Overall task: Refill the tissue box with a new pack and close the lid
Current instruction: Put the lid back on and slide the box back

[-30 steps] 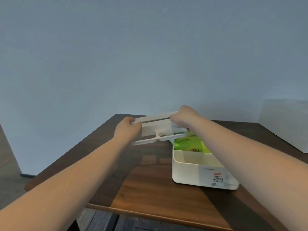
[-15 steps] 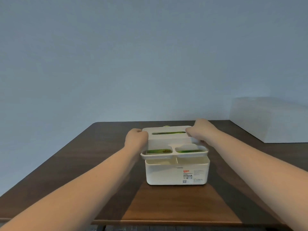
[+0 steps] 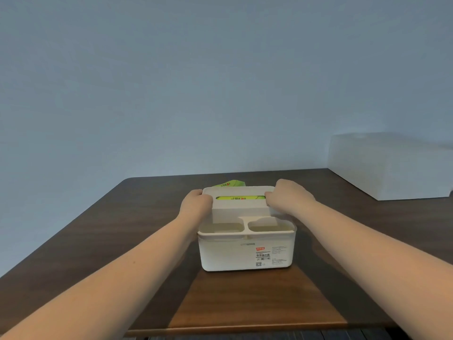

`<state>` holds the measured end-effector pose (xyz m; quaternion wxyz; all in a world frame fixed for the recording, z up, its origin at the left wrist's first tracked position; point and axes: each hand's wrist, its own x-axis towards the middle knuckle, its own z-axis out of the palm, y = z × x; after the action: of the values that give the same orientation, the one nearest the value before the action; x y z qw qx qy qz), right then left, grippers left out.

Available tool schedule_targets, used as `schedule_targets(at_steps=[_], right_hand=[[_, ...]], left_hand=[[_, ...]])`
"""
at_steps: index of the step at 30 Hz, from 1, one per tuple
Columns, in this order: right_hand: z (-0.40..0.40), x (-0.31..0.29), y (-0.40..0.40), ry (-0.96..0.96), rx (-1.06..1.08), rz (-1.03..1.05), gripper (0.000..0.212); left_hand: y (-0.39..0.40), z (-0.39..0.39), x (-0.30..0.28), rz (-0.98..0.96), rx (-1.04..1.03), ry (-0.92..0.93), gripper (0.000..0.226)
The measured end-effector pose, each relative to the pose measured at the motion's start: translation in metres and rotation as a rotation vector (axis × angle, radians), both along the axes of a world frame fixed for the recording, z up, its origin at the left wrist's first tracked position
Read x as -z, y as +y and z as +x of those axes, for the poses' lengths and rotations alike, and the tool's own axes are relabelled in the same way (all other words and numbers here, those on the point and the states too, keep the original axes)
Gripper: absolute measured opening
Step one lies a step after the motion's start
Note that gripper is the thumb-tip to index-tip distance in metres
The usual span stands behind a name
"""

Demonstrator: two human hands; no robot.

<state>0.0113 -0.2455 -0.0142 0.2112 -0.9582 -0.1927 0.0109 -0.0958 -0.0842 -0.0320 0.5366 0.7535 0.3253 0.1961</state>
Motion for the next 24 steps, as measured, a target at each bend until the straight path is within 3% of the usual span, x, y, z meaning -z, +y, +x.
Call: schedule_targets(at_steps=[3,5,6,8,15,19,24], right_hand=[[0.001,0.0,0.002,-0.006,0.002,-0.011,0.024],[0.002,0.0,0.003,0.007,-0.008,-0.02,0.021],[0.002,-0.001,0.002,0.021,-0.015,-0.023,0.02],[0.002,-0.001,0.001,0.052,-0.025,-0.015,0.02],[0.009,0.001,0.0,0.213,-0.074,0.127,0.047],[0.014,0.006,0.001,0.222,-0.09,0.14,0.052],[0.021,0.007,0.001,0.242,-0.118,0.125,0.055]], left_hand=[[0.001,0.003,0.0,-0.002,0.031,-0.019,0.017],[0.002,0.006,0.003,-0.018,0.044,-0.035,0.043],[0.003,0.005,0.003,-0.03,0.058,-0.041,0.043],[0.002,0.004,-0.001,-0.05,0.071,-0.008,0.013],[0.011,0.013,0.004,-0.155,0.066,-0.06,0.026],[0.016,0.016,0.007,-0.185,0.048,-0.074,0.048],[0.016,0.015,0.009,-0.158,0.078,-0.07,0.05]])
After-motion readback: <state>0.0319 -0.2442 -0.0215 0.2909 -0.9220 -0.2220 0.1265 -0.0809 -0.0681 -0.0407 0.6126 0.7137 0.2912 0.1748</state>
